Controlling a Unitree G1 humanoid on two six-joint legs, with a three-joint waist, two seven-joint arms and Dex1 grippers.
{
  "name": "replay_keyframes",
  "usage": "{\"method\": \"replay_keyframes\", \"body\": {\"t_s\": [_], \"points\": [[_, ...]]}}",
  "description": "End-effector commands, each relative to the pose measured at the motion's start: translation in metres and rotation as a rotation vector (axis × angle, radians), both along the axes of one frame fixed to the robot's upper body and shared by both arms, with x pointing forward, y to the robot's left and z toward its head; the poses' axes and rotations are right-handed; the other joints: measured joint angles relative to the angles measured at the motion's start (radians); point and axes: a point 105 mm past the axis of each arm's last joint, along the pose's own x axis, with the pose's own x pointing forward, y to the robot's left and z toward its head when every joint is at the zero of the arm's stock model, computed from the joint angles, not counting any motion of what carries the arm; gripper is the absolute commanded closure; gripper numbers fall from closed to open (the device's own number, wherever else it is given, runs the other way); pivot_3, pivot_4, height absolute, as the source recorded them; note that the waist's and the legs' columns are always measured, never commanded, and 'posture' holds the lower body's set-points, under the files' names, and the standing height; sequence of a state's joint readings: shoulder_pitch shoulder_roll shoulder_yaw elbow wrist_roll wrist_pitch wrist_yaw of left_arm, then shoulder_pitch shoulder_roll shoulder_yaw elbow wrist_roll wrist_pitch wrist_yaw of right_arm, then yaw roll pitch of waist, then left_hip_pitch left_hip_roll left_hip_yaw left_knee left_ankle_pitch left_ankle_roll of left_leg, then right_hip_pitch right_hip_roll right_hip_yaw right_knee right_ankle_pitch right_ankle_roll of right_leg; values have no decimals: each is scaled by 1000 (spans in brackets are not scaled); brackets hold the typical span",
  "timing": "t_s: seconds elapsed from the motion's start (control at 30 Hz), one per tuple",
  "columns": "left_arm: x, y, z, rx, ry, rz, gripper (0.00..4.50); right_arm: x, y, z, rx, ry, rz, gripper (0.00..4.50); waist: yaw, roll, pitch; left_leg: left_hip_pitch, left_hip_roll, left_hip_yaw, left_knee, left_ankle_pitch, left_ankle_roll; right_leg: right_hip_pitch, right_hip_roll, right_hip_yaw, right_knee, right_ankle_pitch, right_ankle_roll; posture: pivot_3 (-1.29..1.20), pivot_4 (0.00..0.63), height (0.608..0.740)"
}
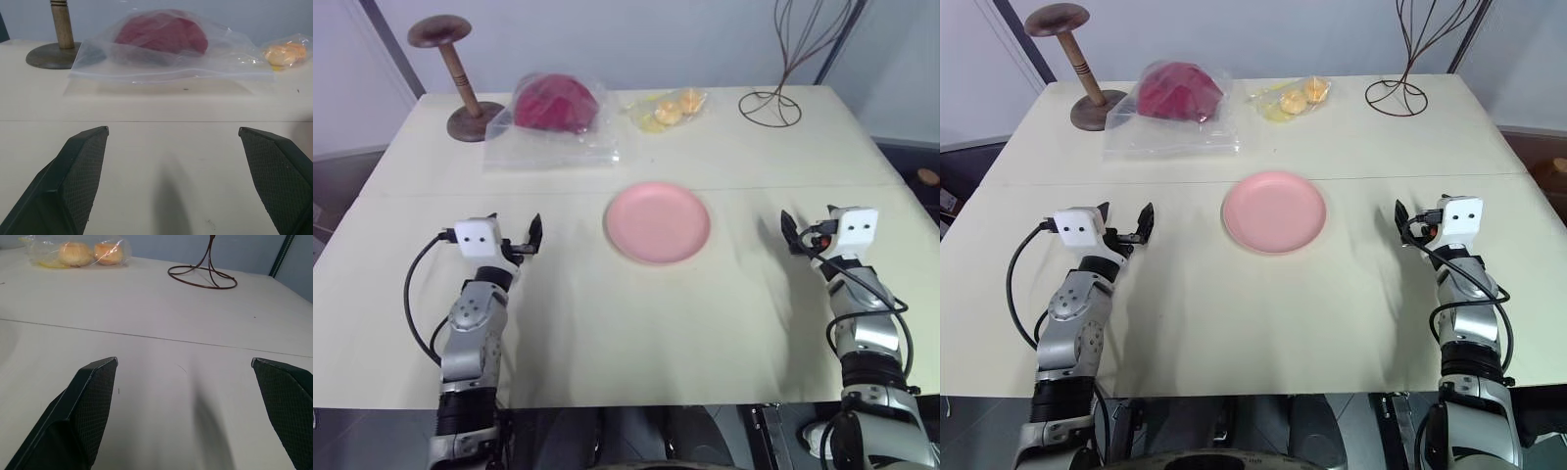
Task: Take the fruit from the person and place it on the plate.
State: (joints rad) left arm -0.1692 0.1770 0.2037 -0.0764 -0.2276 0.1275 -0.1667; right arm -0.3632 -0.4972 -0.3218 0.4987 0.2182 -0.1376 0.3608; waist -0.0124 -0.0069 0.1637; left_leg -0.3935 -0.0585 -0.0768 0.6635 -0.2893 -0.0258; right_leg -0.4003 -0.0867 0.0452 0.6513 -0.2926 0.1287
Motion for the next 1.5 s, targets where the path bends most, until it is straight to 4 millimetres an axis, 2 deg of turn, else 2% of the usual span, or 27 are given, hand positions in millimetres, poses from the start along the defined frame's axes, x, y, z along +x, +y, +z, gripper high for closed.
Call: {"method": "replay_keyframes", "body": {"t_s": [0.03,0.43,1.5], "points": [[0,2,12,25,-39,6,53,3,2,14,-13,-51,8,0,0,0,0,0,0,0,0,0,0,0,0,0,0,0,0,0,150,740],[-2,9,10,19,-28,42,53,4,3,13,-13,-46,15,0,0,0,0,0,0,0,0,0,0,0,0,0,0,0,0,0,150,740],[-1,8,11,39,-33,21,53,3,1,14,-24,-44,11,0,0,0,0,0,0,0,0,0,0,0,0,0,0,0,0,0,150,740]]}}
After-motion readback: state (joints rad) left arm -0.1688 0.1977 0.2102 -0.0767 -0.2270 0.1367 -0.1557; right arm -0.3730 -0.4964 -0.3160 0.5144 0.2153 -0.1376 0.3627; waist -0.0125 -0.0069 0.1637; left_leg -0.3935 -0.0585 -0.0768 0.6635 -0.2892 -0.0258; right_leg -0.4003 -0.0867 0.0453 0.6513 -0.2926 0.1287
